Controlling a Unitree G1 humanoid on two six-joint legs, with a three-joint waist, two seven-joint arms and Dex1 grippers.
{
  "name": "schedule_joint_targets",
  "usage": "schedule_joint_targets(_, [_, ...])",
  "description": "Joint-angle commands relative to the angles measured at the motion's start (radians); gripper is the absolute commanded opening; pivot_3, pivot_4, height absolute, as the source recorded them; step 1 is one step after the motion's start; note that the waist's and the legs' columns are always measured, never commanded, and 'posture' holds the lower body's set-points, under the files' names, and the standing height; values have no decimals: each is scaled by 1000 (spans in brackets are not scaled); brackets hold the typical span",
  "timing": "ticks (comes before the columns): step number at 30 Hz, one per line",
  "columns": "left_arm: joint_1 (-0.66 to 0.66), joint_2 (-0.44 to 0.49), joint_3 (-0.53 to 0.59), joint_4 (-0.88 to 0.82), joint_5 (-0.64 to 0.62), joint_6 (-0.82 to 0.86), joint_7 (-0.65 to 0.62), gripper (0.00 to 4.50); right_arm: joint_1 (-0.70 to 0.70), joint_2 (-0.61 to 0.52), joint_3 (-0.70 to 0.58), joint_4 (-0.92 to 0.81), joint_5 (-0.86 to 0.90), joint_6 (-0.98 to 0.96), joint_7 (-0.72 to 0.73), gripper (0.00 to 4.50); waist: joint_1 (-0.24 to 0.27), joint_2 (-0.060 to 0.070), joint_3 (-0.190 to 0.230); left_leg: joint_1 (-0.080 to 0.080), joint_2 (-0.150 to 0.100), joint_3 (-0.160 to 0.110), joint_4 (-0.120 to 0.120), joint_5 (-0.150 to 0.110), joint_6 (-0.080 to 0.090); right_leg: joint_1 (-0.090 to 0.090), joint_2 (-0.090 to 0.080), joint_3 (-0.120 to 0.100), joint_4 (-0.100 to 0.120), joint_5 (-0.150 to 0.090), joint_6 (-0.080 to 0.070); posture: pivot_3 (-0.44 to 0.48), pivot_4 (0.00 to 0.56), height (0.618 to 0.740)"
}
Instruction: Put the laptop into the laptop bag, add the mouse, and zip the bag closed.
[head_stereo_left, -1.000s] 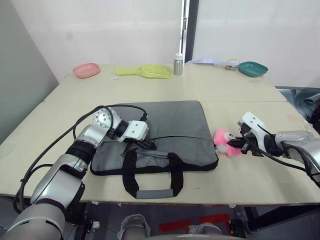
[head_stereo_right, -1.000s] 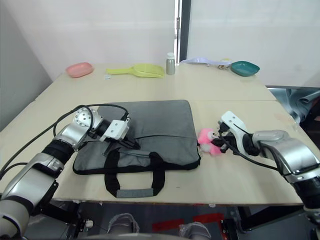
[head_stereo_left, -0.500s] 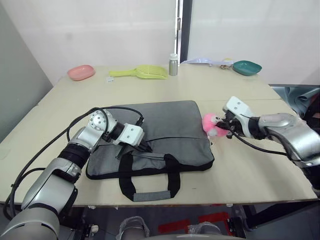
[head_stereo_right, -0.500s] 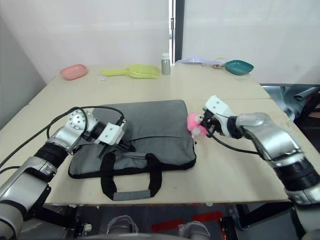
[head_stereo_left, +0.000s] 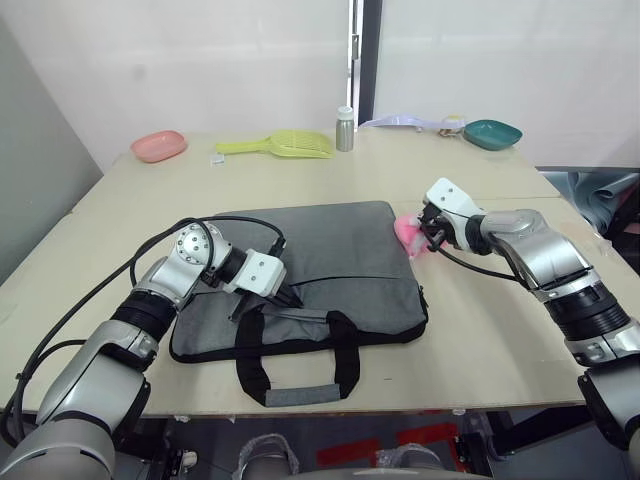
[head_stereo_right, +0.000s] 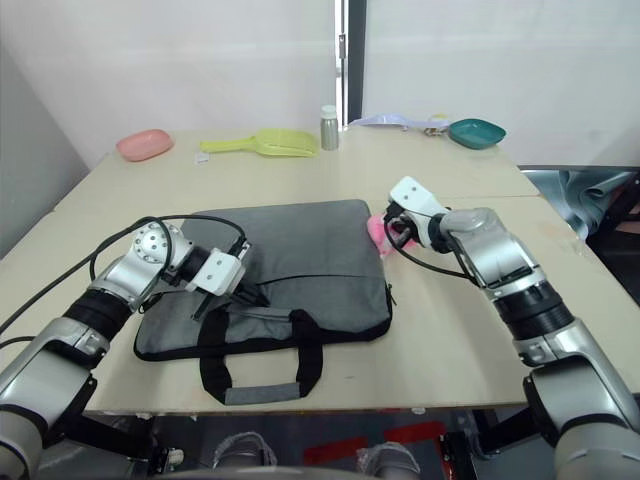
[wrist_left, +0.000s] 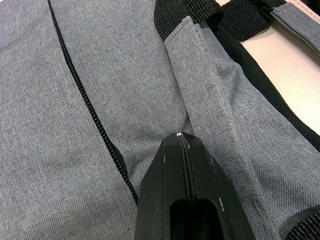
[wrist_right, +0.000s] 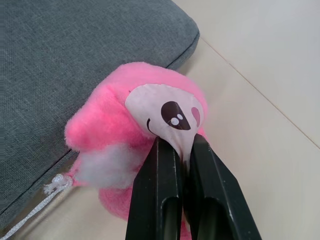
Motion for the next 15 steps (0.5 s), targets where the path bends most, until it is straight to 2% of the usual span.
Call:
schedule_joint_targets(1, [76,25,-97,46,86,18,-48,0,-16,39,-70,-13,4,-17,-35,35,-1,0,0,0,0,0,0,0,0,0,0,0,0,0,0,0,150,740])
schedule_joint_targets(4, [76,30,-102,19,75,38,-48,0,-54,100,-140,27,22,-15,-83,35,-8,1,0,1,1,2,-1,0,0,-1,1,2,0,0,0,0,150,740])
schedule_joint_targets(7, [75,35,-106,-4,67,58,-48,0,-71,112,-150,52,3,-36,-100,35,-8,0,0,0,1,3,-1,0,0,-2,1,2,0,0,0,0,150,740])
schedule_joint_targets(15, [79,57,-104,-51,47,101,-48,0,-22,90,-113,10,20,9,-46,35,-7,0,0,0,1,4,-7,0,-1,-2,1,2,-6,0,0,0,150,740])
